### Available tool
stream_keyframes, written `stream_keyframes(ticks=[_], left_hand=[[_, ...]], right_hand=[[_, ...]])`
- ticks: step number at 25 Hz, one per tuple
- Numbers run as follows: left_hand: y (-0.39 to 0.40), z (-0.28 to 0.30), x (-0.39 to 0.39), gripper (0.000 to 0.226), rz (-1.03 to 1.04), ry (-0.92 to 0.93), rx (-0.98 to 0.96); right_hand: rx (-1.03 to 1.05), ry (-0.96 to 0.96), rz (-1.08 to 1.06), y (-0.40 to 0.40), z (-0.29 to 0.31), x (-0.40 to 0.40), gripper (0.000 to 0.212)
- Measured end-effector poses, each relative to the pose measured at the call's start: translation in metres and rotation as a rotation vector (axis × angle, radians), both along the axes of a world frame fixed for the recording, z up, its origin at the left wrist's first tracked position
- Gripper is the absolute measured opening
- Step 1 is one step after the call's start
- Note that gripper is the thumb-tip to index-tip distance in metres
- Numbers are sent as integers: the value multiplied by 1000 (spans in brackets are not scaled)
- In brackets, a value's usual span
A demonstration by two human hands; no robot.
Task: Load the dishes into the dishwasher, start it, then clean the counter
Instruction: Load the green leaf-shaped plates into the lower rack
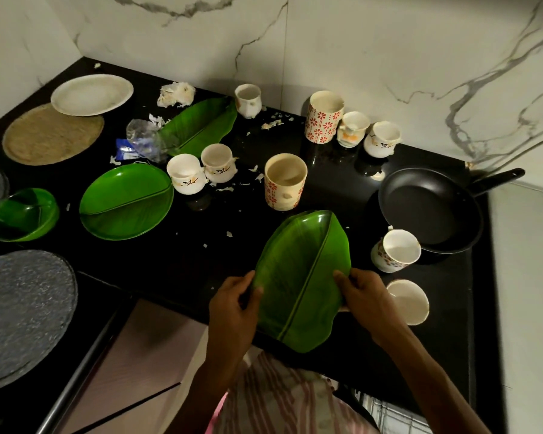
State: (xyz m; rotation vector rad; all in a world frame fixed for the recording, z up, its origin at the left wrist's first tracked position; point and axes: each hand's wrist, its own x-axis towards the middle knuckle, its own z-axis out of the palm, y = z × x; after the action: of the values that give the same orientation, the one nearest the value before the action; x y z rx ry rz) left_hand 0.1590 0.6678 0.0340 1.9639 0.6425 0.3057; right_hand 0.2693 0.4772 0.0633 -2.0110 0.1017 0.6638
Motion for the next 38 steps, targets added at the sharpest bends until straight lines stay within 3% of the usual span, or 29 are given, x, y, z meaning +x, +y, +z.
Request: stream_keyframes(ticks=[4, 11, 19, 23, 25, 29, 33, 38], left_hand=[[-2, -3, 9, 32, 37, -30, 100], [-2, -17, 10, 32, -21, 10, 249], [-2, -23, 9, 34, -58, 35, 286], [14, -14, 16, 39, -124, 66, 290], [42, 7, 39, 43, -126, -3, 366], [134, 72, 135, 21, -48, -146, 528], [211, 70, 248, 29, -154, 150, 583], [222, 46, 303, 32, -311, 422, 639]], right_hand=[[-77, 7, 36, 5, 4, 8, 28], [-528, -132, 324, 18, 8, 17, 42], [-641, -214, 335, 20, -6, 19, 40], [-620, -191, 338, 19, -4, 17, 37], [-637, -213, 357, 17, 2, 13, 34], [-557, -302, 328, 8, 16, 1, 32], [-385, -330, 270, 4, 25, -12, 21], [-162, -363, 198, 3, 30, -27, 21]])
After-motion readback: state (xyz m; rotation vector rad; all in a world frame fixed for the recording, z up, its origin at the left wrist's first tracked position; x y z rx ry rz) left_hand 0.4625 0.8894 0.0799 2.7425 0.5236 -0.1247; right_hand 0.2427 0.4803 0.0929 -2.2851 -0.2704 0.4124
